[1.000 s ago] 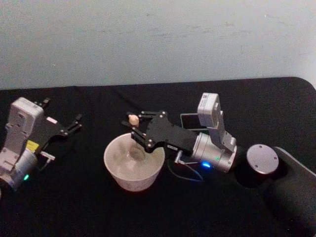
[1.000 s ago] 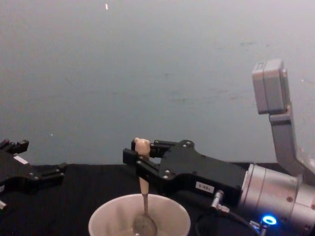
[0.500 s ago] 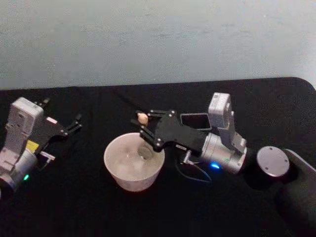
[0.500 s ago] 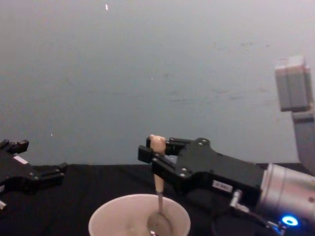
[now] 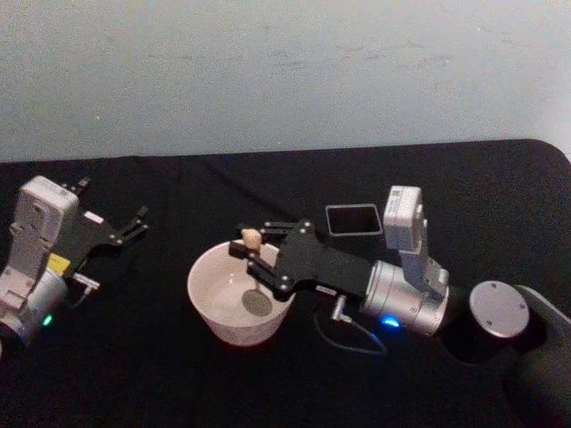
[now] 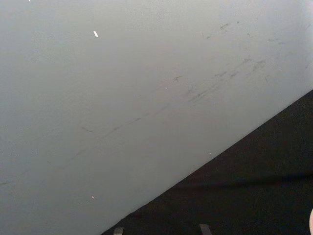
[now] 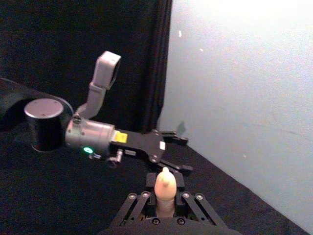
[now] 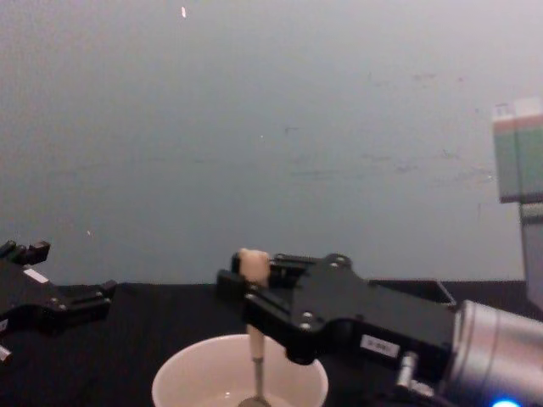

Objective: Pick up the stirring spoon with one hand, stir inside the cup, then place it back in its original position.

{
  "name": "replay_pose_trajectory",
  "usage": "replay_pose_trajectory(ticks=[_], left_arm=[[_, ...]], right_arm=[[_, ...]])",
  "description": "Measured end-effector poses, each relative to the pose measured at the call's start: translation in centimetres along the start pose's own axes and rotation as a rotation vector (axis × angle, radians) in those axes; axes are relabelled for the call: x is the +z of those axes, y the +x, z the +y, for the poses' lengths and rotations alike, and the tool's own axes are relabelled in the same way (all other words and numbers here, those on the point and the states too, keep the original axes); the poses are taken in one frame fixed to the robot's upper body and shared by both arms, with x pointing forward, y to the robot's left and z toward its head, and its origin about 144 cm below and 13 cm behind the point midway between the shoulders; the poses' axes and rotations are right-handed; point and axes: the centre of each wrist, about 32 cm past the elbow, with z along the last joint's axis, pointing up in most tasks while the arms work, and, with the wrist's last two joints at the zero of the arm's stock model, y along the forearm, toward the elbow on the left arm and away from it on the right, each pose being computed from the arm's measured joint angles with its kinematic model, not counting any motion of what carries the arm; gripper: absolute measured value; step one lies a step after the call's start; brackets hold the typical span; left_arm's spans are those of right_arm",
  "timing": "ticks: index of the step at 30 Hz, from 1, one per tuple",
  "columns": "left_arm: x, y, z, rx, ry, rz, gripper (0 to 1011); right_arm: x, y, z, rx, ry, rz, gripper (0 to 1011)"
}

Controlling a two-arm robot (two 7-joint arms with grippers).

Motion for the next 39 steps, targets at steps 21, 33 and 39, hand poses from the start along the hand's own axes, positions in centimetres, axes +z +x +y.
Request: replay_pose_trajectory(ticks=[21, 33, 39], left_arm=[[0.0, 0.0, 0.0, 0.0, 0.0, 0.0, 1001], [0.0, 0.0, 0.0, 0.0, 0.0, 0.0, 1001], [0.0, 0.0, 0.0, 0.0, 0.0, 0.0, 1001]], right_arm=[[-0.7, 1.4, 3.2, -0.091, -0.006, -0.009, 211], [-0.5, 1.8, 2.3, -0.117, -0.011, -0.025, 210], [-0.3, 1.6, 1.3, -0.124, -0.018, -0.03, 211]])
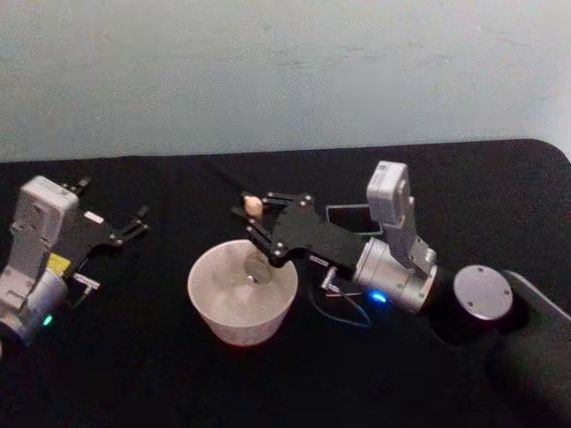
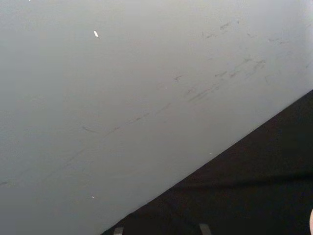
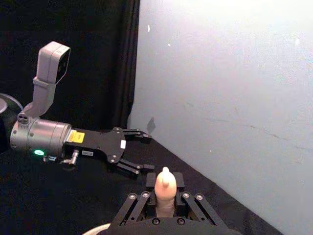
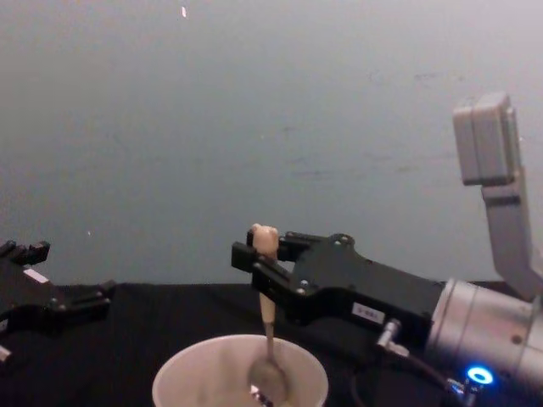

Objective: Pick up the stirring spoon with one hand, stir inside the cup, then place it back in its original position.

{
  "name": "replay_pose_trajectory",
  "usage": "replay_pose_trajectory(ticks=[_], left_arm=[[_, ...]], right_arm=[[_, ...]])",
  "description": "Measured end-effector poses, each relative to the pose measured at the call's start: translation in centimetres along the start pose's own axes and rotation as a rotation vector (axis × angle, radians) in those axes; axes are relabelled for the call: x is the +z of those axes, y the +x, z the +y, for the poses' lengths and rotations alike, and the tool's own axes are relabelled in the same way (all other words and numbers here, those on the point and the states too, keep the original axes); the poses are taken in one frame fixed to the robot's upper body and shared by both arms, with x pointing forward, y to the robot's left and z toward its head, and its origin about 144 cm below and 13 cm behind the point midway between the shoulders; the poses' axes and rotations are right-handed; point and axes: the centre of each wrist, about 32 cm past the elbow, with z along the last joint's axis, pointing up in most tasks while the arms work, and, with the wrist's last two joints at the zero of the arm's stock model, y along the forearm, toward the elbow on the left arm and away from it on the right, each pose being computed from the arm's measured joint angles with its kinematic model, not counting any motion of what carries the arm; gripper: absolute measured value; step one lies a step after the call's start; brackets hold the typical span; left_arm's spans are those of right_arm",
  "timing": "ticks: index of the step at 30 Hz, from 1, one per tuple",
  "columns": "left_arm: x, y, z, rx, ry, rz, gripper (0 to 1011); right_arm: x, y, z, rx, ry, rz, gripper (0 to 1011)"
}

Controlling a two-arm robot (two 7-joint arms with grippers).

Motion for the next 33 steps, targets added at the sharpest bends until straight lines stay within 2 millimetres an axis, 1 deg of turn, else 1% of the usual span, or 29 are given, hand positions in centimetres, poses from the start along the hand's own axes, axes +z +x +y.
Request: replay_pose_trajectory(ticks=[7, 9, 15, 19, 24, 33], left_arm=[[0.0, 0.0, 0.0, 0.0, 0.0, 0.0, 1001], [0.0, 0.0, 0.0, 0.0, 0.0, 0.0, 1001], [0.0, 0.0, 0.0, 0.0, 0.0, 0.0, 1001], [0.0, 0.0, 0.0, 0.0, 0.0, 0.0, 1001], [0.0, 0.0, 0.0, 0.0, 0.0, 0.0, 1001], [0.0, 0.0, 0.0, 0.0, 0.0, 0.0, 1001]], right_arm=[[0.2, -0.5, -1.3, -0.001, -0.015, 0.0, 211], [0.4, -0.9, -1.9, 0.006, -0.022, 0.001, 210], [0.8, -1.7, -2.4, 0.034, -0.025, 0.006, 211], [1.0, -2.4, -2.2, 0.053, -0.028, 0.014, 210], [1.3, -3.1, -1.5, 0.068, -0.028, 0.033, 210], [1.4, -3.2, 0.2, 0.027, -0.058, 0.054, 211]])
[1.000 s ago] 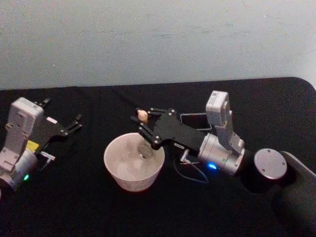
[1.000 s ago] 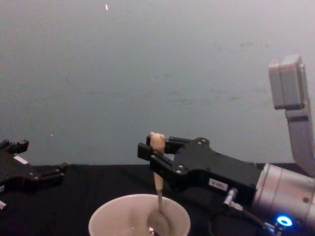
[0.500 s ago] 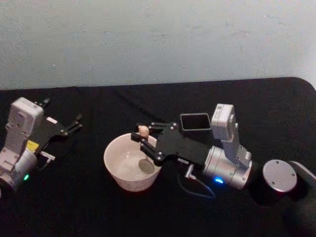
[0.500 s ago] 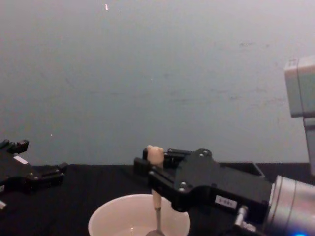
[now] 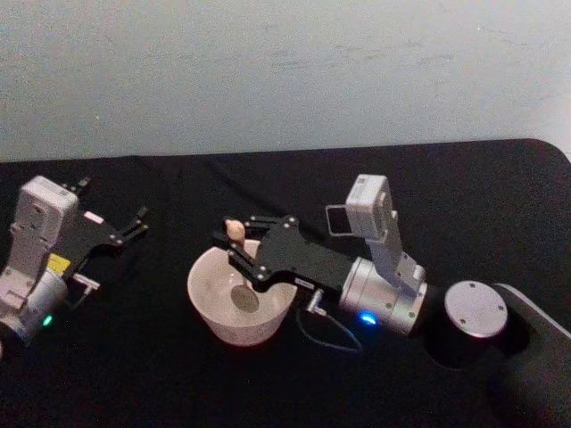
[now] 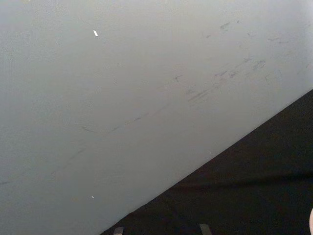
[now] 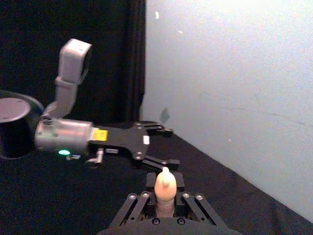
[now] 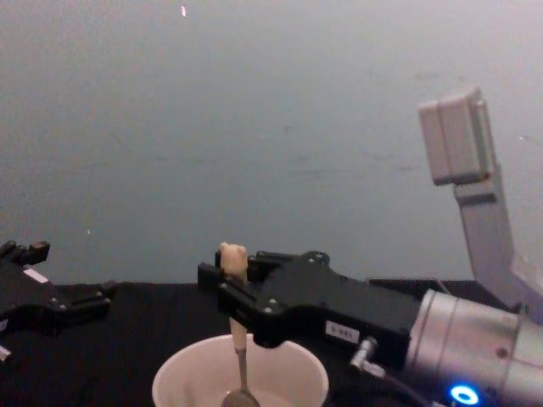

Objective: Pick up the stirring spoon with one hand, stir inside the cup, then place it back in its original position.

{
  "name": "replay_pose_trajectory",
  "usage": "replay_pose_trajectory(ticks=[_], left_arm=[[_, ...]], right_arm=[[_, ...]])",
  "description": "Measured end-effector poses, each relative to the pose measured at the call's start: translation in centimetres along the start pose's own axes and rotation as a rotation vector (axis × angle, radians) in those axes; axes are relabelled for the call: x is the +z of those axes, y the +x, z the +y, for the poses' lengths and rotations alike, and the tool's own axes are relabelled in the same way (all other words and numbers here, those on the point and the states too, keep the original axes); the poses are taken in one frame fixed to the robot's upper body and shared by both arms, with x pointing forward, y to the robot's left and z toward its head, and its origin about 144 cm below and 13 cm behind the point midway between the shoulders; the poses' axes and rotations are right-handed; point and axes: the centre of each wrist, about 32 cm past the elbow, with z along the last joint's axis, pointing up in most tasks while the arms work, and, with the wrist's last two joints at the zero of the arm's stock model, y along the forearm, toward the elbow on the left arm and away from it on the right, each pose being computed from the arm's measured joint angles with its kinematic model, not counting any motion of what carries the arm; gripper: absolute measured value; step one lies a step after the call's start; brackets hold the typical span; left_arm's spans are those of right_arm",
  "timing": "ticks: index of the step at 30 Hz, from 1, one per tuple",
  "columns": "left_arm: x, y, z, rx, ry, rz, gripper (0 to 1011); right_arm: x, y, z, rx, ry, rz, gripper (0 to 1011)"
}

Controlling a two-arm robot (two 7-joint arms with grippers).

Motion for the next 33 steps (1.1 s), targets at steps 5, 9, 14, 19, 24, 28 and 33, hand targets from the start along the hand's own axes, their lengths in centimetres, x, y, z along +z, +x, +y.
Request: replay_pose_trajectory(ticks=[5, 9, 14, 19, 24, 28, 33], left_arm=[[0.0, 0.0, 0.0, 0.0, 0.0, 0.0, 1001], [0.0, 0.0, 0.0, 0.0, 0.0, 0.0, 1001], [0.0, 0.0, 0.0, 0.0, 0.0, 0.0, 1001], [0.0, 0.0, 0.0, 0.0, 0.0, 0.0, 1001], [0.0, 0.0, 0.0, 0.0, 0.0, 0.0, 1001], [0.0, 0.0, 0.0, 0.0, 0.0, 0.0, 1001], [0.0, 0.0, 0.0, 0.0, 0.0, 0.0, 1001]], right_arm=[[0.1, 0.4, 0.9, -0.052, -0.006, 0.006, 210], [0.2, 1.0, 1.2, -0.095, -0.007, 0.008, 210], [0.2, 1.5, 1.1, -0.121, -0.011, 0.005, 210], [0.2, 1.8, 0.7, -0.13, -0.016, 0.002, 210], [0.5, 1.7, 0.0, -0.133, -0.021, 0.004, 210], [0.9, 1.6, -0.8, -0.133, -0.025, 0.016, 210], [1.0, 1.0, -2.0, -0.129, -0.036, 0.038, 210]])
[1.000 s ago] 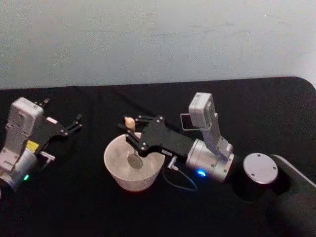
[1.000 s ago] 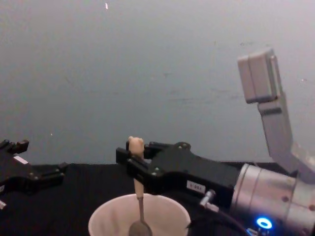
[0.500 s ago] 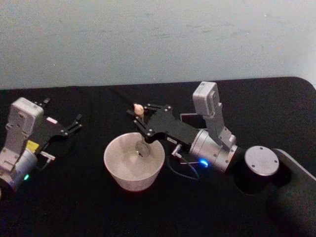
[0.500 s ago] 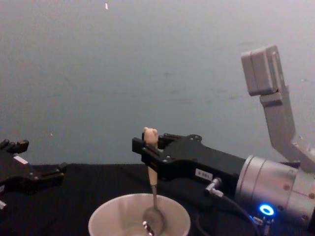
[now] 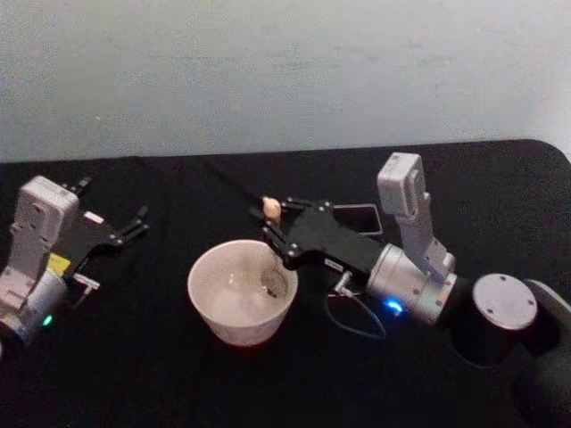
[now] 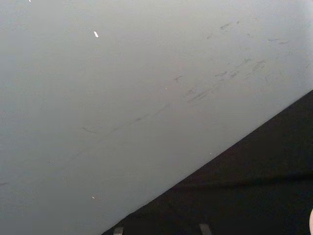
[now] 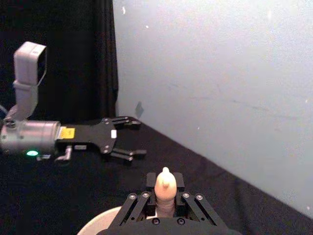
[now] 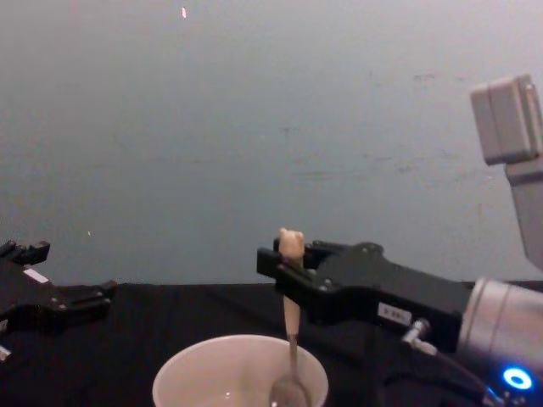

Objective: Pick up the stirring spoon with one hand, stir inside the cup, then place it back in its original position.

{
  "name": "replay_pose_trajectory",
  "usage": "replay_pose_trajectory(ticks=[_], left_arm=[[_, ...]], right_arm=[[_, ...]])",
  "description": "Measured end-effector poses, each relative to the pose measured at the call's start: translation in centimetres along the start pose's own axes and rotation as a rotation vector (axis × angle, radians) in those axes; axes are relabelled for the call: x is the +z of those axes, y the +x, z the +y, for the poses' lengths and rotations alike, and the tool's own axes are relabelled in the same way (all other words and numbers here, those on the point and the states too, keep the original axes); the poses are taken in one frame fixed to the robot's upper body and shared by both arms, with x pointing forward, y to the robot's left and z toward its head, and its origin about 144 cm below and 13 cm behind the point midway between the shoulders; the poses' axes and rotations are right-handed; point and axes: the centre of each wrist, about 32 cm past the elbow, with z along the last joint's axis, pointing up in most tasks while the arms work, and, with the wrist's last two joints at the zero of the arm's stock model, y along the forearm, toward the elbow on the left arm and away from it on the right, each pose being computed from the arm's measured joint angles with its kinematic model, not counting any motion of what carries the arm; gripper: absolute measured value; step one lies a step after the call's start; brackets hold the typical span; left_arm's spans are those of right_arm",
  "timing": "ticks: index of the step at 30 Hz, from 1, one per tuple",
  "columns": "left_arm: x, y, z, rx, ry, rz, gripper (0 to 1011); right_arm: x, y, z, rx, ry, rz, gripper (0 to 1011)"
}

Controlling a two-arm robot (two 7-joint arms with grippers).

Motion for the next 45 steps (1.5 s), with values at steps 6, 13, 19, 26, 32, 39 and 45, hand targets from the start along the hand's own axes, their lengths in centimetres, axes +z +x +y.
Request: replay_pose_trajectory(ticks=[6, 13, 19, 26, 32, 39, 45], left_arm=[[0.0, 0.0, 0.0, 0.0, 0.0, 0.0, 1001], [0.0, 0.0, 0.0, 0.0, 0.0, 0.0, 1001], [0.0, 0.0, 0.0, 0.0, 0.0, 0.0, 1001], [0.0, 0.0, 0.0, 0.0, 0.0, 0.0, 1001], [0.0, 0.0, 0.0, 0.0, 0.0, 0.0, 1001], [0.0, 0.0, 0.0, 0.0, 0.0, 0.0, 1001], [0.0, 0.0, 0.0, 0.0, 0.0, 0.0, 1001]], right_arm=[[-0.1, -0.8, -1.0, 0.022, -0.015, 0.029, 210], [-0.1, -1.9, -1.1, 0.067, -0.011, 0.058, 210], [-0.1, -2.8, -0.6, 0.105, -0.006, 0.072, 210], [-0.4, -2.8, 0.7, 0.105, 0.0, 0.066, 210], [-0.4, -2.2, 2.1, 0.069, 0.014, 0.05, 210], [-0.4, -1.2, 2.6, 0.022, 0.023, 0.035, 210], [-0.5, -0.7, 2.1, 0.005, 0.013, 0.028, 210]])
